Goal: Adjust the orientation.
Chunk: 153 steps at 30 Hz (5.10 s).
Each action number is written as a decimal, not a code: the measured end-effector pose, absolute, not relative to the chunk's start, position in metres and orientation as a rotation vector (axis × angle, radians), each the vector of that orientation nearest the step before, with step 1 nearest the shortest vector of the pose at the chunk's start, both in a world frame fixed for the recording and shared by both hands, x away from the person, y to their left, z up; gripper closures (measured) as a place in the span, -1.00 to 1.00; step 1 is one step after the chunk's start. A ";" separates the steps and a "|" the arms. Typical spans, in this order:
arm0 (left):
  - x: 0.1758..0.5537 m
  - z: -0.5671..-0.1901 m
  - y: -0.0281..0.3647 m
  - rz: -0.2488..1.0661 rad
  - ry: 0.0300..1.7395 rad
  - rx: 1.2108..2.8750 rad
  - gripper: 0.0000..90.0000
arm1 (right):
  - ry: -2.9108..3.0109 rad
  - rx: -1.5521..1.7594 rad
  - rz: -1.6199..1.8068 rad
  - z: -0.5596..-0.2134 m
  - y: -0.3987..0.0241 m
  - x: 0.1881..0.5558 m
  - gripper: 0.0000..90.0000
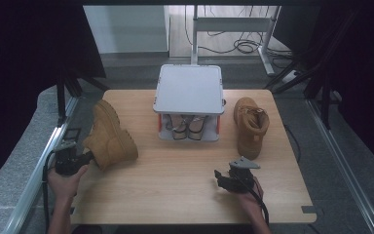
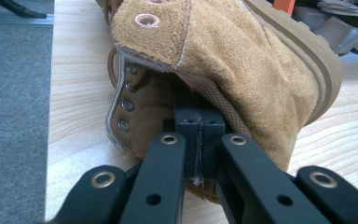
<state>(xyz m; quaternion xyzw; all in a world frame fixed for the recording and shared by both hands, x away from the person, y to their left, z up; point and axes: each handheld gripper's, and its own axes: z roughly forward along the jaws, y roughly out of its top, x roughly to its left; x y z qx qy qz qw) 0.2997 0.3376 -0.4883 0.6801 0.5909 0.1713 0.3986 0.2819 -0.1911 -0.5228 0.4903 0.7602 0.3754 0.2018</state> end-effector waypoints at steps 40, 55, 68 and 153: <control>0.338 -0.453 0.276 0.453 1.306 1.823 0.99 | 2.071 1.403 1.050 -0.519 -0.201 0.282 -0.27; 0.380 -0.431 0.218 0.508 1.196 1.869 0.95 | 2.042 1.402 1.035 -0.519 -0.205 0.281 -0.26; 0.338 -0.418 0.224 0.530 1.113 1.817 0.95 | 2.042 1.407 1.031 -0.520 -0.205 0.281 -0.26; 0.350 -0.510 0.197 0.443 1.224 1.898 1.00 | 2.065 1.432 1.002 -0.525 -0.211 0.282 -0.27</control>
